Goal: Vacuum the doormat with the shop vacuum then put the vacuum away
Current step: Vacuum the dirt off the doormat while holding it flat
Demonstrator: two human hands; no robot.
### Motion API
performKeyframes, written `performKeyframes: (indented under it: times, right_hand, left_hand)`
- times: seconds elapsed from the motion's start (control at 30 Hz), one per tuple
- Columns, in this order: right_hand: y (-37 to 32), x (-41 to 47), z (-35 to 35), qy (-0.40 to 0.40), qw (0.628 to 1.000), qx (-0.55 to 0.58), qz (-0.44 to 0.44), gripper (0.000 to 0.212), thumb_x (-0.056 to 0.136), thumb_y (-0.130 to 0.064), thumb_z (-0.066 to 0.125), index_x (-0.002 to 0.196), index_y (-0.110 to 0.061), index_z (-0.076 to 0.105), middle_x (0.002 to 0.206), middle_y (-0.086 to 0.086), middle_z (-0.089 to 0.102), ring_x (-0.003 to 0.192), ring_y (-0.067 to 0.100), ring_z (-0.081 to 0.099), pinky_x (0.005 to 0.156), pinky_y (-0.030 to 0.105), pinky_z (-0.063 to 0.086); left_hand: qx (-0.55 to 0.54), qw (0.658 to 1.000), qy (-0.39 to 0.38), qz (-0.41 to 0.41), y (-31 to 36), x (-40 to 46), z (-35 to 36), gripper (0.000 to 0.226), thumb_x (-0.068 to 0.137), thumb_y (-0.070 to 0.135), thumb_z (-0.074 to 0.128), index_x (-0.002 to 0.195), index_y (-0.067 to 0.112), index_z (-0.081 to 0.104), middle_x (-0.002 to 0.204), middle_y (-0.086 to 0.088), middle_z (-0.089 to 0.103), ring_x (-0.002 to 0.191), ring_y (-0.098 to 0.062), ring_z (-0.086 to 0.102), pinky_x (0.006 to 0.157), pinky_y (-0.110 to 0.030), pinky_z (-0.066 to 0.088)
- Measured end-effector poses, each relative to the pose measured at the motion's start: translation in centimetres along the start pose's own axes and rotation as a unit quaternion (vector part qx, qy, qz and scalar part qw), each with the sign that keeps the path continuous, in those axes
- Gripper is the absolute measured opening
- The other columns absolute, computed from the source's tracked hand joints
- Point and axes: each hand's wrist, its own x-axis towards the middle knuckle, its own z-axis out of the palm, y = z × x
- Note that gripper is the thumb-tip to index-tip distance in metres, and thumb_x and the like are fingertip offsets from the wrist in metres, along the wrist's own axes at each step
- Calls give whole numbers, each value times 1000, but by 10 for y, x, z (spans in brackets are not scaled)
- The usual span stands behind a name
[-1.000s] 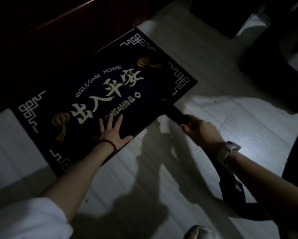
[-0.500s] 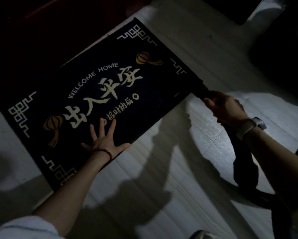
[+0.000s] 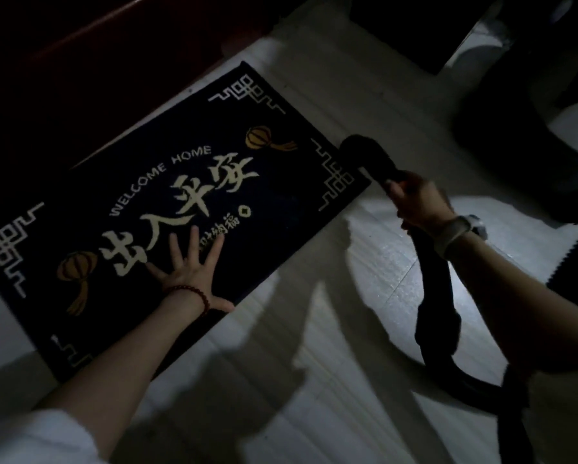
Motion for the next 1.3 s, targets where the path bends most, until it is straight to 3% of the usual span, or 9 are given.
performKeyframes:
  times: [0.2,0.4,0.63,0.83,0.9,1.0,1.07,1.2,1.3]
  right_hand:
    - [-52,-64,65,-181,968,-61,-166,46,92,-42,48,136,-28,42,83,-5,59,81,27,63,73,34,49]
    - [-22,-3,17,-45,999,18,-25,38,94,-40,46,125,-20,53,60,-3,57,45,17,58,43,25,49]
    - [-24,-75,48,-223,970,31,-88,39,93,-38,48,132,-32,46,58,-9,55,42,14,57,39,19,44]
    - [-27,-5,21,-41,999,16,-32,33,93,-42,46,116,-22,57,58,-3,58,42,14,58,39,21,45]
    - [-34,-3,37,-76,996,37,-31,28,94,-40,46,108,-19,58,59,0,58,35,9,54,35,20,43]
    - [-55,-33,67,-183,977,54,-94,36,94,-36,49,125,-18,52,55,-6,55,35,9,51,34,17,41]
    - [-70,-31,68,-189,974,44,-119,42,93,-38,49,131,-21,48,59,-5,58,43,13,57,40,18,44]
    - [-93,44,55,-30,997,-7,-77,38,93,-42,48,118,-15,57,89,6,61,96,28,62,70,27,39]
    - [-109,67,70,-38,998,15,-53,36,93,-41,48,113,-13,59,100,10,64,103,28,60,73,28,39]
  left_hand:
    - [-38,997,-53,29,-7,12,-5,137,54,61,78,133,46,-33,139,-1,-50,132,-38,-37,102,-74,7]
    - [-35,998,-42,33,-8,15,-2,137,54,61,78,133,47,-33,140,0,-49,133,-38,-36,102,-74,7]
    - [-33,997,-52,35,-7,13,-5,136,55,61,77,132,46,-34,140,-1,-49,132,-38,-36,102,-74,7]
    - [-29,998,-41,36,-10,13,-3,137,54,63,76,134,44,-33,142,0,-47,133,-37,-35,103,-73,6]
    - [-31,998,-36,37,-11,13,-2,137,54,64,76,134,43,-33,142,1,-47,134,-36,-35,104,-73,5]
    - [-34,998,-37,36,-13,15,-1,139,53,64,77,134,43,-34,141,1,-47,134,-36,-35,104,-73,4]
    - [-29,998,-37,37,-13,15,-1,140,52,65,77,133,42,-35,141,1,-48,134,-36,-35,103,-74,4]
    - [-28,998,-30,42,-15,18,1,139,51,67,76,134,42,-34,141,1,-47,134,-36,-35,102,-75,2]
    - [-32,998,-40,46,-15,18,1,139,50,68,75,136,42,-31,143,0,-45,134,-37,-35,101,-75,-1]
